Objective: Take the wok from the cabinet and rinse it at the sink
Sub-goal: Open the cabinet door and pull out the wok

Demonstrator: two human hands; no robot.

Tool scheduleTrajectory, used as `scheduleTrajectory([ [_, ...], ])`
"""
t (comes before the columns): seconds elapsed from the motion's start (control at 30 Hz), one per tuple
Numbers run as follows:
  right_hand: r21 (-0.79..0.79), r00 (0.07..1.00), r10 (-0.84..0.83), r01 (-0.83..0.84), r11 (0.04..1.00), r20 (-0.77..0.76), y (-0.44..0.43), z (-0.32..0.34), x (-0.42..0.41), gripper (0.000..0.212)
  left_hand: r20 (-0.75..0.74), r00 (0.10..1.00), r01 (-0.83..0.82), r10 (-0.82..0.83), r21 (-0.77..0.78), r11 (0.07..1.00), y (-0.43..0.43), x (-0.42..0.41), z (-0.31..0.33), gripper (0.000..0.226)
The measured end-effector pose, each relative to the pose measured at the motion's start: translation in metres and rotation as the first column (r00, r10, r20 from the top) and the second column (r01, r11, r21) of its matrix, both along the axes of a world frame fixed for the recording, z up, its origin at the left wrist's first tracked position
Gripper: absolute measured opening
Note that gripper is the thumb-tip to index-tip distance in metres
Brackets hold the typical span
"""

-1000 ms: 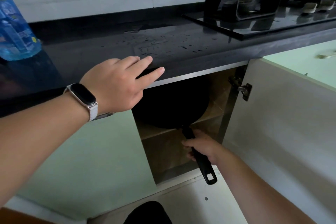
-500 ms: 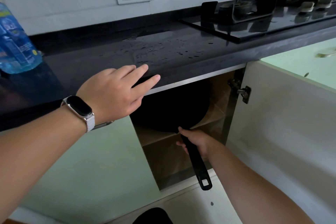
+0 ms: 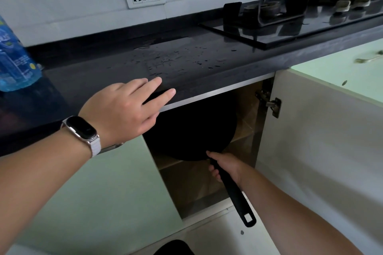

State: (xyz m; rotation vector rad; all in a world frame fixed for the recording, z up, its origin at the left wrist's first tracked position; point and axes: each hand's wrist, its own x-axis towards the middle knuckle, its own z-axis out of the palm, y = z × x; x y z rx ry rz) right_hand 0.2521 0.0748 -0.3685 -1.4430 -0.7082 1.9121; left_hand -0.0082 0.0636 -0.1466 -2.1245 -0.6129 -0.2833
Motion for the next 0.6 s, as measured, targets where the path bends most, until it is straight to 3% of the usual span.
scheduleTrajectory([
  [0.2,-0.002,0.989,-0.062,0.062,0.998,-0.134,-0.008,-0.002,0.006,0.007,0.0,1.0,0.021,-0.021,0.008,1.0,0.001,0.0,0.0,0.043],
  [0.6,0.097,0.991,-0.111,0.104,0.99,0.07,-0.045,-0.004,0.006,0.012,-0.008,0.999,0.037,-0.037,0.027,0.999,0.002,0.001,-0.001,0.043],
])
